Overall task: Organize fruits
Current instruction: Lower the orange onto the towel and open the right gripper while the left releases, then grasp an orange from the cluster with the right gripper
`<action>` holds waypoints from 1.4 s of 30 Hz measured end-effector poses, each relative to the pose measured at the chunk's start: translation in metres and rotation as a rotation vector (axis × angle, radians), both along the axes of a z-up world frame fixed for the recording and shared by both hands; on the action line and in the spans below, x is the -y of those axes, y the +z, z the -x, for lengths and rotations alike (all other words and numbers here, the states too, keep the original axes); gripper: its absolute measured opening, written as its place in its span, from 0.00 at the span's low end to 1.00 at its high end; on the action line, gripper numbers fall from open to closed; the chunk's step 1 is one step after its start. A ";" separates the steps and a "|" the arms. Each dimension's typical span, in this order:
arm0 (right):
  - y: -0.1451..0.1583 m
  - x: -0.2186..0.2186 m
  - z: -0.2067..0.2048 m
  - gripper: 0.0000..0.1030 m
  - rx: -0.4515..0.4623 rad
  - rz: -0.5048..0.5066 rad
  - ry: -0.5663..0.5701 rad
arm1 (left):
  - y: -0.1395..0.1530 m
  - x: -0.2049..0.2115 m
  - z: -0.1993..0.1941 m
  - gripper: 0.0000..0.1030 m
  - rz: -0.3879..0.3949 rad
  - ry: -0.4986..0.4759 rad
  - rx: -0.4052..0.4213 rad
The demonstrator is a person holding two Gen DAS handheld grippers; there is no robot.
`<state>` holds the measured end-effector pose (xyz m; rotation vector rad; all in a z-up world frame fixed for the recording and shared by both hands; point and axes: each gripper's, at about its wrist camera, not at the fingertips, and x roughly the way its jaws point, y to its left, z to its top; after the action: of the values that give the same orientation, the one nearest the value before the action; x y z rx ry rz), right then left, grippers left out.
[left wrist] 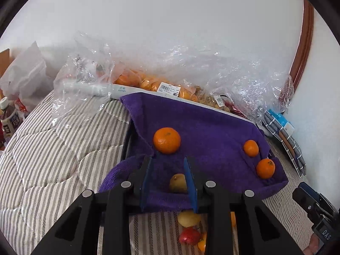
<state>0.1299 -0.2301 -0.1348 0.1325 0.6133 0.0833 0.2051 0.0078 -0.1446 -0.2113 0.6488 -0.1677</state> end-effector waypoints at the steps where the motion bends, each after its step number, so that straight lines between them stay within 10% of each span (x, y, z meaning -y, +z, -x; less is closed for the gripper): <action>1: -0.002 -0.002 0.006 0.56 -0.009 -0.005 0.009 | -0.001 -0.002 0.006 0.28 -0.012 0.005 0.005; 28: -0.043 -0.040 0.016 0.55 -0.164 -0.022 0.103 | -0.022 -0.058 0.054 0.28 -0.014 0.119 -0.102; 42: -0.052 -0.042 0.002 0.31 -0.230 -0.007 0.067 | -0.024 -0.058 0.048 0.28 0.026 0.084 -0.127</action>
<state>0.1277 -0.1876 -0.1869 0.1296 0.8468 0.1360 0.1569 0.0661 -0.1689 -0.2754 0.7631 -0.0829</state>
